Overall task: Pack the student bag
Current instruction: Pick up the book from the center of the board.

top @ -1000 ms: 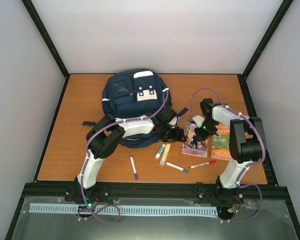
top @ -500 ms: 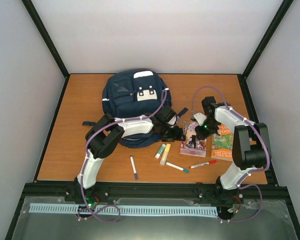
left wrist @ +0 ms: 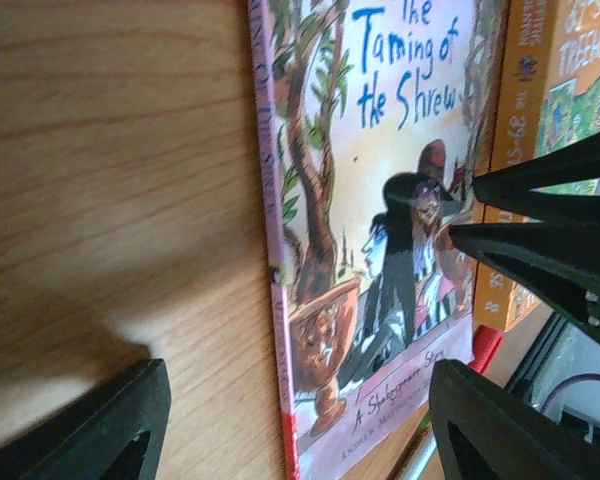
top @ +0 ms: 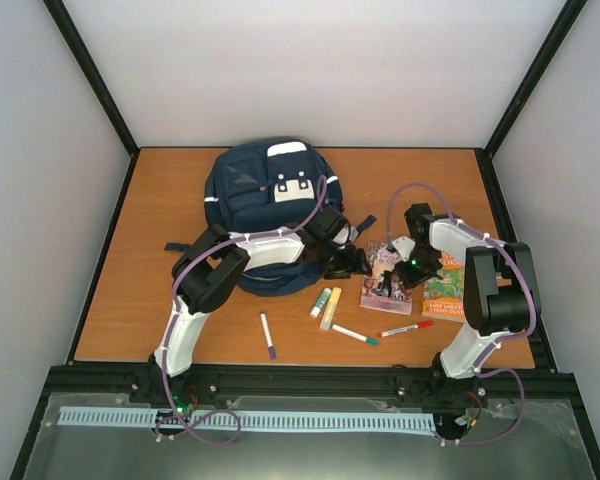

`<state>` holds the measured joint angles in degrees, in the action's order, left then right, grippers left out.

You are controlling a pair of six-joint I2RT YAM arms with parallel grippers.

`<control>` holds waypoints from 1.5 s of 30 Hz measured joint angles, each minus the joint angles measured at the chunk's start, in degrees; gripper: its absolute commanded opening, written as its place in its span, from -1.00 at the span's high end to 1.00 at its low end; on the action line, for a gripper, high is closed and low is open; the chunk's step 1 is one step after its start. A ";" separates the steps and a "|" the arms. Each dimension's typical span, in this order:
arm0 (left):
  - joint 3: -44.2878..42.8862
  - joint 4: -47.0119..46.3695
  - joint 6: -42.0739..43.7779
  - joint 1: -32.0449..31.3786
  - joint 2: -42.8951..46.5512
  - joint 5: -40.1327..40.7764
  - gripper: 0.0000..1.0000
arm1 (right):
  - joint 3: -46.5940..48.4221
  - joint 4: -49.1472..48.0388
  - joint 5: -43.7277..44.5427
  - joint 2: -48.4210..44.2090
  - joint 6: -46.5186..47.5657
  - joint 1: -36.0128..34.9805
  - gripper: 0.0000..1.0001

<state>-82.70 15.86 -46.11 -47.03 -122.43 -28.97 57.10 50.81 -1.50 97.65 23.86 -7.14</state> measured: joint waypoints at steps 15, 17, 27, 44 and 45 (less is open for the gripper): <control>-3.19 -10.40 -5.84 0.42 -6.03 -9.33 -0.43 | 0.22 -0.02 -0.04 1.44 0.52 0.15 0.50; -3.02 -12.83 -7.76 0.57 -6.64 -10.58 -0.40 | 0.22 0.04 -0.22 1.53 0.50 0.22 0.50; -0.72 -22.34 -14.12 0.85 -7.96 -13.53 0.00 | 0.28 0.15 -0.72 1.62 0.48 0.46 0.50; 0.17 -20.87 -13.16 0.68 -7.06 -12.61 0.98 | 0.11 -0.26 -1.33 0.35 0.33 1.29 0.47; 0.37 -20.50 -12.70 0.61 -6.49 -12.22 0.99 | 0.07 -0.28 -1.73 0.13 0.39 1.55 0.47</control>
<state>-82.32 -4.64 -58.81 -46.41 -128.92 -41.19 57.17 50.52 -3.22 97.78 24.25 -5.58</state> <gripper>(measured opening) 0.063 0.262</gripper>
